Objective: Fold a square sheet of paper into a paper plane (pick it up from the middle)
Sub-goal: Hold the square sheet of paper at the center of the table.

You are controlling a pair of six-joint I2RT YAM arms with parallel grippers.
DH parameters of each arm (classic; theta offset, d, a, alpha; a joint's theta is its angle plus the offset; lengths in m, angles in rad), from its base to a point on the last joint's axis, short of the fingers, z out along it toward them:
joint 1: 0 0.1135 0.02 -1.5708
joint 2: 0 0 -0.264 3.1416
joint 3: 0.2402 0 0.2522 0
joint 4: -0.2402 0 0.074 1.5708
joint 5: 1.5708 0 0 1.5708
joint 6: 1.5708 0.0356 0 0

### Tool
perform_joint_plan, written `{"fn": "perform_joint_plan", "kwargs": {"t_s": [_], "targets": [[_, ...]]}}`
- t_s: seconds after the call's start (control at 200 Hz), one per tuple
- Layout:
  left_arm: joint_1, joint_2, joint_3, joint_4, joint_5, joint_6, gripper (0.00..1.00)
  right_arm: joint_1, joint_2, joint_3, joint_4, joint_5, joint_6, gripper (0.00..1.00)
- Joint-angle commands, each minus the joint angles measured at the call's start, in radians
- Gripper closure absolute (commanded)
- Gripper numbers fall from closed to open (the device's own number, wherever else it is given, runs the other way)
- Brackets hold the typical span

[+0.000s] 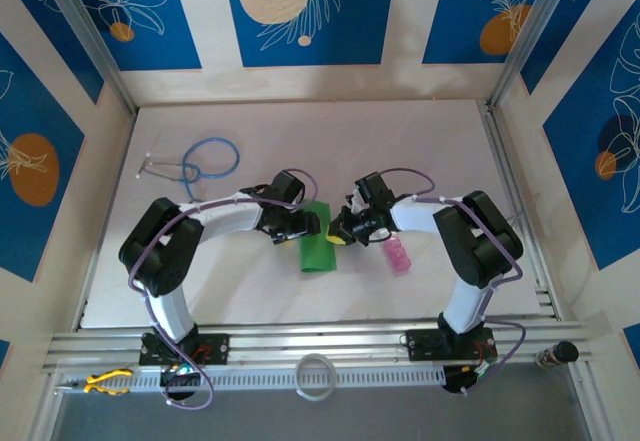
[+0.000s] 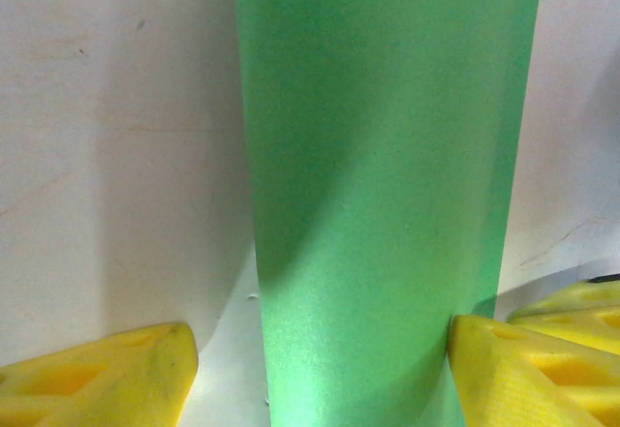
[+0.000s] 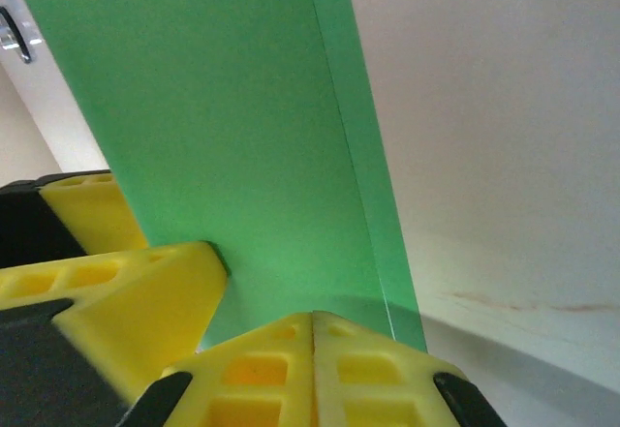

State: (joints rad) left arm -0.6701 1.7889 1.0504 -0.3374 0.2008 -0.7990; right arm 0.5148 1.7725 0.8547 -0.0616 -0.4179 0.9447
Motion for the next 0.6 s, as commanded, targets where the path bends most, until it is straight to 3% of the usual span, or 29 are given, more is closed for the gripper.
{"fn": "perform_joint_plan", "kwargs": {"t_s": [0.0,0.25,0.595], "targets": [[-0.015,0.056,-0.007,0.023,0.002,-0.001,0.28,0.014,0.023,0.031,-0.003,-0.023,-0.003,0.93],[-0.011,0.015,-0.003,0.02,0.02,0.006,0.28,0.019,0.075,0.064,-0.195,0.13,-0.047,0.94],[0.042,-0.08,-0.116,0.179,0.131,-0.033,0.36,0.011,0.076,0.044,-0.159,0.109,-0.028,0.94]]}}
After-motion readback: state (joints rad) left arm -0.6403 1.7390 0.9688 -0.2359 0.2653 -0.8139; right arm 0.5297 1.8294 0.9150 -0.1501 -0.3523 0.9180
